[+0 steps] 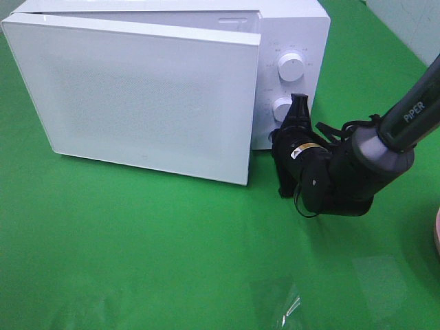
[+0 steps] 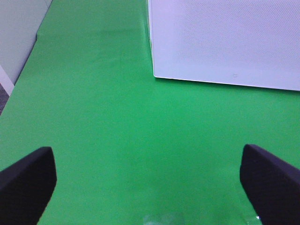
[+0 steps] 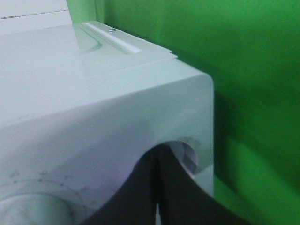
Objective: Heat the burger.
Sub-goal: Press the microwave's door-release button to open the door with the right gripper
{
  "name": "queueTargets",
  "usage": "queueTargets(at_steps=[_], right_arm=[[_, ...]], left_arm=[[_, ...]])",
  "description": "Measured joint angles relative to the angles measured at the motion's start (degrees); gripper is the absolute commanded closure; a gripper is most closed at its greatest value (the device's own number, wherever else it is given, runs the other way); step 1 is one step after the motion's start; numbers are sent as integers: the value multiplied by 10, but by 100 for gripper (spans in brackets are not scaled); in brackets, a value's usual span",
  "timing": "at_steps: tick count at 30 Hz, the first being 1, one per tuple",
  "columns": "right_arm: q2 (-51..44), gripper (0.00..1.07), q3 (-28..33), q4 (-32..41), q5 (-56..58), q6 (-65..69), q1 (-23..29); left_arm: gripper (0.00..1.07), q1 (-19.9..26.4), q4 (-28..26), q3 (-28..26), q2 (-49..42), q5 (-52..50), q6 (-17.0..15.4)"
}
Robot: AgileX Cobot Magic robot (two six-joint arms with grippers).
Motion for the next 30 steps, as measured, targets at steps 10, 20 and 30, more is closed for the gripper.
queueTargets(at_steps=[10,20,30], right_arm=[[0,107,-1,0,1,0,0],[-2,107,-1,-4,8,-1,-1],[-37,107,50,-99,7,6,-22]], left_arm=[[7,0,0,0,0,0,0],[7,0,0,0,0,0,0],[7,0,0,0,0,0,0]])
